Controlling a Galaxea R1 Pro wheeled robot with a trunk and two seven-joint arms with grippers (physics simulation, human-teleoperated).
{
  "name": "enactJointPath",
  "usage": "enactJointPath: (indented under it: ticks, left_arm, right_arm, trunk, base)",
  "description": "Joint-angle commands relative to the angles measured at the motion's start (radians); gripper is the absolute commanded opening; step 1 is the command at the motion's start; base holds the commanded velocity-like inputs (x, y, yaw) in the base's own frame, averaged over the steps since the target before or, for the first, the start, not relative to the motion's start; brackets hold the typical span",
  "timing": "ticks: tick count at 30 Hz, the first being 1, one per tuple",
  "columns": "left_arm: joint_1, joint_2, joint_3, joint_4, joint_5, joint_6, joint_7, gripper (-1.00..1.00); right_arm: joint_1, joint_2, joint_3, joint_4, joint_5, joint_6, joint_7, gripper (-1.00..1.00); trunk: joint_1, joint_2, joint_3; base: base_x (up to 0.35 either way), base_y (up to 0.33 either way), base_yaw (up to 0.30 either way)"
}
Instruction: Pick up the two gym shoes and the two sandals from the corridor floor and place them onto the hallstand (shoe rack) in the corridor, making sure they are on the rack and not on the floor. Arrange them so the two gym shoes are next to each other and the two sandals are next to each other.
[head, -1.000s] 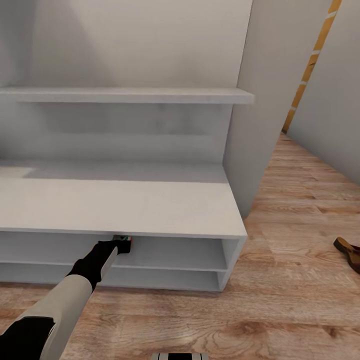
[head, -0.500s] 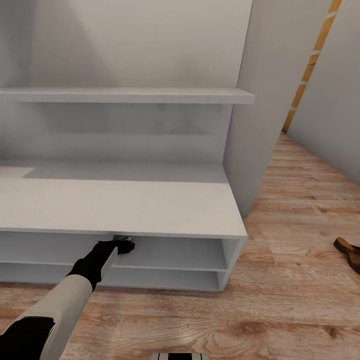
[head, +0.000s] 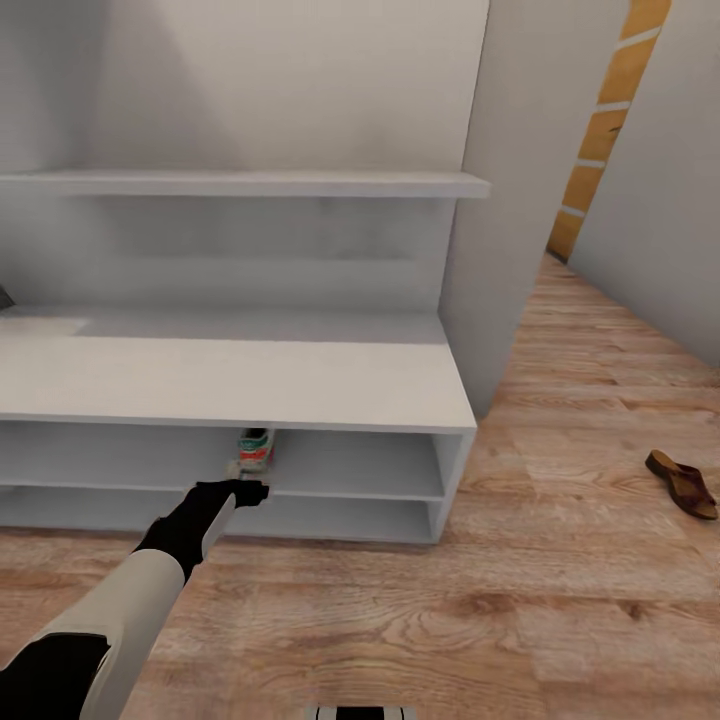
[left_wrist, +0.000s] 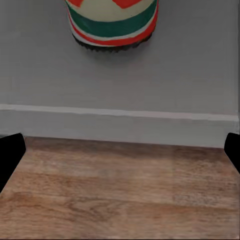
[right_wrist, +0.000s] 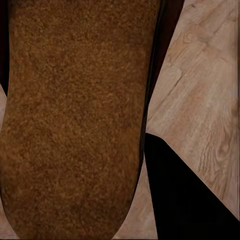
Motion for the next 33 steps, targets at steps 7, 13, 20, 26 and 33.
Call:
enactJointPath:
  ticks: [7,13,20,26,33]
  left_arm:
    - [0.0,0.001,-0.004,-0.002,0.005,0.005,0.003,1.0]
    - [0.036,0.011,-0.008,0.0,0.006,-0.061,-0.019,1.0]
    - [0.216,0.048,0.005,-0.001,0.005,-0.293,-0.193,1.0]
    - [0.351,0.153,0.074,0.004,0.005,-0.419,-0.569,1.0]
    - [0.442,0.207,0.2,0.037,0.006,-0.595,-0.769,1.0]
  right_arm:
    - [-0.002,0.0,-0.005,-0.001,0.005,0.001,0.008,-1.0]
    - [-0.002,0.001,-0.005,0.001,0.005,0.001,0.009,-1.0]
    - [-0.002,0.002,-0.004,0.003,0.005,0.001,0.009,-1.0]
    - [-0.002,0.018,-0.004,0.005,0.005,0.001,0.009,-1.0]
    - [-0.002,0.064,0.05,-0.001,0.002,-0.007,0.01,-1.0]
  trunk:
    - [-0.001,0.0,-0.001]
    - [-0.001,0.0,-0.001]
    - [-0.001,0.0,-0.001]
    - [-0.001,0.0,-0.001]
    - [-0.001,0.0,-0.001]
  base:
    - [-0.336,0.0,0.0]
    - [-0.336,0.0,0.0]
    - [-0.334,0.0,0.0]
    - [-0.193,0.0,0.0]
    - [-0.021,0.0,0.0]
